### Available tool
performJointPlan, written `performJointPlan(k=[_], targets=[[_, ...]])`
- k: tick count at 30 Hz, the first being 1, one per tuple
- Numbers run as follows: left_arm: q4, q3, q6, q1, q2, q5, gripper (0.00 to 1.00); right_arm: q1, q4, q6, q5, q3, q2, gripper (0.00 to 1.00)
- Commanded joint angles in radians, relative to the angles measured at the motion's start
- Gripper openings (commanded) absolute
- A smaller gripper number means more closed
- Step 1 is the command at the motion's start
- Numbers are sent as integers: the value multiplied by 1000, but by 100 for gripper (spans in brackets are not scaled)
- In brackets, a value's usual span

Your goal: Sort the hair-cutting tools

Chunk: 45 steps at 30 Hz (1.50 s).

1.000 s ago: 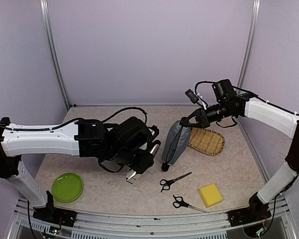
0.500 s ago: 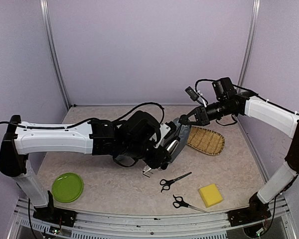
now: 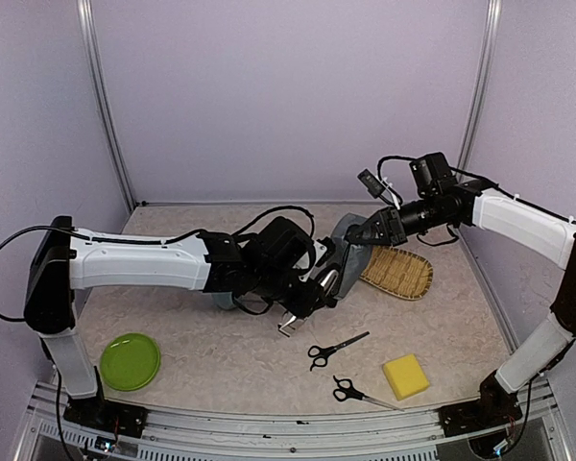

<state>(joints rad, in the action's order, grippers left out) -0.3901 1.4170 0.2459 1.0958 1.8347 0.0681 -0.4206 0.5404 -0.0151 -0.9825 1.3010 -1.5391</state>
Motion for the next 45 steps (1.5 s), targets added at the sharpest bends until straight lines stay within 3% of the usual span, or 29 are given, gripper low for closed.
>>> performJointPlan(k=[1,9,16,22,31,39,43,45], targets=[[93,55,-1,-9,17,9,0,-3,-10,6,-50,-23,24,0],[138,97,-49,20,51,-29,0,-4,-19,7,-18,-14,31,0],[111,47,-43,57,-22,-17,0,-3,-36,1,29,-30,52,0],[124,57,-14,44,-8,-2,0,-4,-44,10,-23,-41,50,0],[310,116,39,18,75,7,0,-3,-57,35,-89,-72,52,0],[365,126,37,18,104,60,0,0,-23,13,-71,-47,49,0],[387,58,41,14,59,65,0,29,51,-49,-14,29,42,28],[387,20,51,11,31,51,0,53,67,-71,2,44,47,35]])
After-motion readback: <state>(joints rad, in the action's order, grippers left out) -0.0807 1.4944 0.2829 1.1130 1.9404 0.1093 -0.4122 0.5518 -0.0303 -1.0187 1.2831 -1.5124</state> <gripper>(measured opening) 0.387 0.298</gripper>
